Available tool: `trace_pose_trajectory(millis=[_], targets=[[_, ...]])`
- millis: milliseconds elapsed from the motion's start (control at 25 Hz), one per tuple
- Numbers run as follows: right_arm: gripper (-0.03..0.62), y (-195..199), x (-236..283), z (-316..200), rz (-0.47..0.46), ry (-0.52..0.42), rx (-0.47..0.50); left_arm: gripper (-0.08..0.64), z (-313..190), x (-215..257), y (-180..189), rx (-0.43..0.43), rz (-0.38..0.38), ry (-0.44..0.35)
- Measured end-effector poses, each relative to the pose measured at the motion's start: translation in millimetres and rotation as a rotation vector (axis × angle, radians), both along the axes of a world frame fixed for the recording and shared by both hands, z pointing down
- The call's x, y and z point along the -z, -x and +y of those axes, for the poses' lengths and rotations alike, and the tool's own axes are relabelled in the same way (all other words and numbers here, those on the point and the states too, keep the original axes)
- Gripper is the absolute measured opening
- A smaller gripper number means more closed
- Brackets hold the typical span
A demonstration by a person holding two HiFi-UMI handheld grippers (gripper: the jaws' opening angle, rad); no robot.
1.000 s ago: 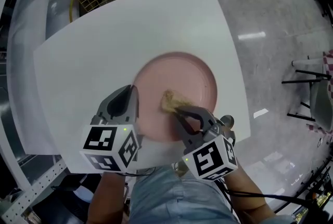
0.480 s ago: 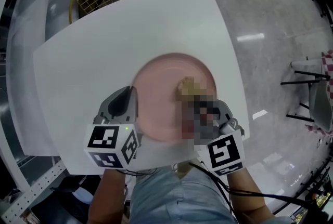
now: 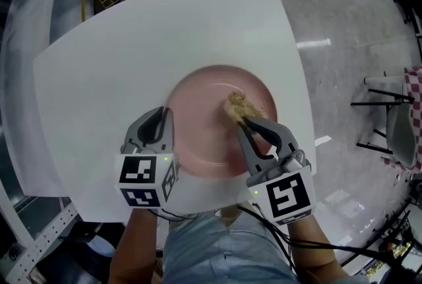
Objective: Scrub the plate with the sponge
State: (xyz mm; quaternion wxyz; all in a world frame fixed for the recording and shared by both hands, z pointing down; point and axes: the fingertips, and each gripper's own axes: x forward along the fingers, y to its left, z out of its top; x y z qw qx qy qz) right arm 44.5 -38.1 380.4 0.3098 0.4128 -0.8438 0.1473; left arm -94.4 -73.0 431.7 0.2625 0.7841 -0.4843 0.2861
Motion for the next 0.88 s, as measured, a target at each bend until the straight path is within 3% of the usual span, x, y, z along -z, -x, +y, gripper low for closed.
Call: trace_pose_trajectory(millis=[200, 440, 600, 880], targets=[[0.034, 3.9, 2.5, -1.0, -0.001, -0.005, -0.002, 0.073, -2.4, 10.4, 5.4, -0.002, -0.022, -0.078], [0.034, 2.6, 23.9, -1.0, -0.041, -0.067, -0.029, 0.074, 5.3, 41.7, 21.4, 0.058, -0.037, -0.171], [0.034, 0.1, 51.0, 7.6, -0.086, -0.125, -0.049, 0.026, 20.5, 81.9, 25.7, 0.096, -0.036, -0.274], [0.034, -15.9, 119.3, 35.3, -0.142, -0.270, -0.067, 0.017, 60.0, 174.0, 17.4, 0.149, -0.036, -0.490]])
